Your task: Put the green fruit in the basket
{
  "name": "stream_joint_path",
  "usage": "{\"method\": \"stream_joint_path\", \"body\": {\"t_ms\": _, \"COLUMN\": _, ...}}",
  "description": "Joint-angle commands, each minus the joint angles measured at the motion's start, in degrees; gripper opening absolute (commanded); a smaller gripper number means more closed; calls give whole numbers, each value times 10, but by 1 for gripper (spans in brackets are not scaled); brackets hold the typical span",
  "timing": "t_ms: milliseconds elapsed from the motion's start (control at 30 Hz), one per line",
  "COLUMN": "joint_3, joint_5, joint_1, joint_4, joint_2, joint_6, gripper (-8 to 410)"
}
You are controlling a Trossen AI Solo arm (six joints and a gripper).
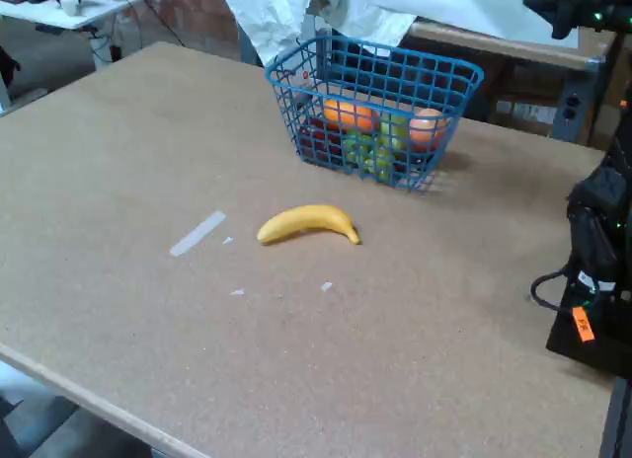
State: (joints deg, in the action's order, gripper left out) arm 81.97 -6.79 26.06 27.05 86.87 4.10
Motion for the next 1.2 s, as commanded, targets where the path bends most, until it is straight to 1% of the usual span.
{"method": "stream_joint_path", "body": {"t_ms": 0, "joint_3": -1, "joint_5": 20, "joint_1": 73, "joint_4": -92, "joint_2": 126, "joint_6": -30, "gripper": 51}}
{"method": "stream_joint_path", "body": {"t_ms": 167, "joint_3": -1, "joint_5": 20, "joint_1": 73, "joint_4": -131, "joint_2": 185, "joint_6": -40, "gripper": 51}}
{"method": "stream_joint_path", "body": {"t_ms": 300, "joint_3": -1, "joint_5": 46, "joint_1": 73, "joint_4": -157, "joint_2": 225, "joint_6": -52, "gripper": 51}}
{"method": "stream_joint_path", "body": {"t_ms": 433, "joint_3": 10, "joint_5": 65, "joint_1": 73, "joint_4": -156, "joint_2": 260, "joint_6": -58, "gripper": 51}}
{"method": "stream_joint_path", "body": {"t_ms": 567, "joint_3": 16, "joint_5": 66, "joint_1": 73, "joint_4": -156, "joint_2": 281, "joint_6": -58, "gripper": 51}}
{"method": "stream_joint_path", "body": {"t_ms": 867, "joint_3": 17, "joint_5": 84, "joint_1": 72, "joint_4": -153, "joint_2": 306, "joint_6": -58, "gripper": 51}}
{"method": "stream_joint_path", "body": {"t_ms": 1000, "joint_3": 17, "joint_5": 90, "joint_1": 72, "joint_4": -150, "joint_2": 307, "joint_6": -70, "gripper": 52}}
{"method": "stream_joint_path", "body": {"t_ms": 1100, "joint_3": 17, "joint_5": 90, "joint_1": 72, "joint_4": -150, "joint_2": 306, "joint_6": -89, "gripper": 63}}
{"method": "stream_joint_path", "body": {"t_ms": 1167, "joint_3": 17, "joint_5": 90, "joint_1": 72, "joint_4": -148, "joint_2": 306, "joint_6": -102, "gripper": 85}}
